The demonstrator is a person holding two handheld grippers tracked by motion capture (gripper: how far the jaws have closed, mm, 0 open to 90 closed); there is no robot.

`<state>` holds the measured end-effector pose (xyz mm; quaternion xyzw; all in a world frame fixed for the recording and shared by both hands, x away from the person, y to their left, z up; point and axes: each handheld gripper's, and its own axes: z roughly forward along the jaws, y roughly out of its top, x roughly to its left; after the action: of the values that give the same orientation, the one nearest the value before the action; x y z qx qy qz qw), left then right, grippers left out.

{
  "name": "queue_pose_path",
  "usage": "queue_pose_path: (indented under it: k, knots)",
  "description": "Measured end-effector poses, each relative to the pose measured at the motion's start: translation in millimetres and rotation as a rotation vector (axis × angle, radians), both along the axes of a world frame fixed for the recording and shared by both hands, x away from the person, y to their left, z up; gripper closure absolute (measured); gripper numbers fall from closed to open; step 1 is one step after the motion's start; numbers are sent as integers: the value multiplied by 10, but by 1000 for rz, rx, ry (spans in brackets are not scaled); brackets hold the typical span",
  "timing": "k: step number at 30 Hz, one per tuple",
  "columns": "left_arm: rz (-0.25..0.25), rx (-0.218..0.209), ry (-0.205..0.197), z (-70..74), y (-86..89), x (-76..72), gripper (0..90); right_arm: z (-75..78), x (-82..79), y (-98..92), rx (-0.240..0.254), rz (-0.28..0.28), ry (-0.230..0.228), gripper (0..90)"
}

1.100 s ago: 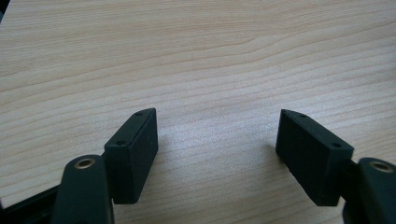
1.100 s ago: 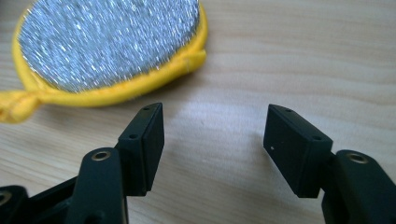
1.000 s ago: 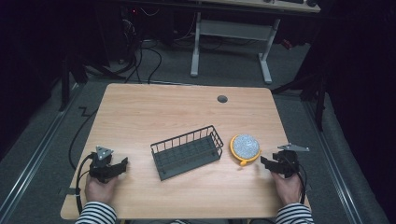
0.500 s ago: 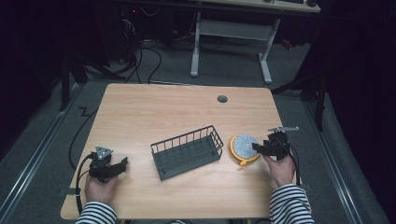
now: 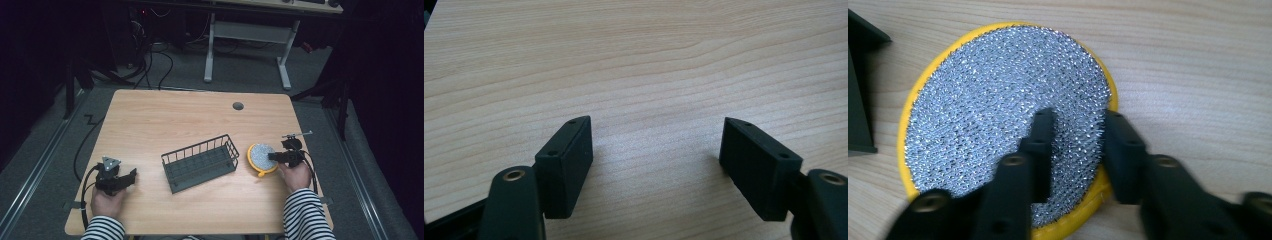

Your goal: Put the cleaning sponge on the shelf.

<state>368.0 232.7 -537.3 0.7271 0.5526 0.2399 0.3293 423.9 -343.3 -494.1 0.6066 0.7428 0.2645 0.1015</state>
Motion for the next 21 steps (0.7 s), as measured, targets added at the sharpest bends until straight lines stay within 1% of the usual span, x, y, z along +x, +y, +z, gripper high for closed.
queue_pose_path:
  k: [3, 7, 8, 11, 13, 15, 16, 21]
  knots:
    - [5, 1, 1, 1, 2, 1, 299, 17, -5, 22, -14, 15, -13, 823]
    - [4, 0, 2, 2, 4, 1, 300, 83, -23, 10, 5, 27, -31, 855]
    - [4, -1, 2, 1, 4, 1, 300, 124, -30, 10, 9, 27, -37, 866]
    - [4, -1, 2, 2, 5, 1, 299, 295, -44, 26, 25, 47, -85, 881]
    - [4, -1, 2, 2, 5, 1, 299, 397, -42, 66, -1, 72, -99, 883]
    - [4, -2, 3, 2, 7, 1, 298, 462, -36, 101, -29, 93, -101, 885]
    - [4, -5, 3, 2, 8, 1, 298, 486, -37, 116, -35, 99, -106, 886]
    - [3, -8, 3, 2, 12, 1, 296, 625, -67, 183, -24, 125, -148, 886]
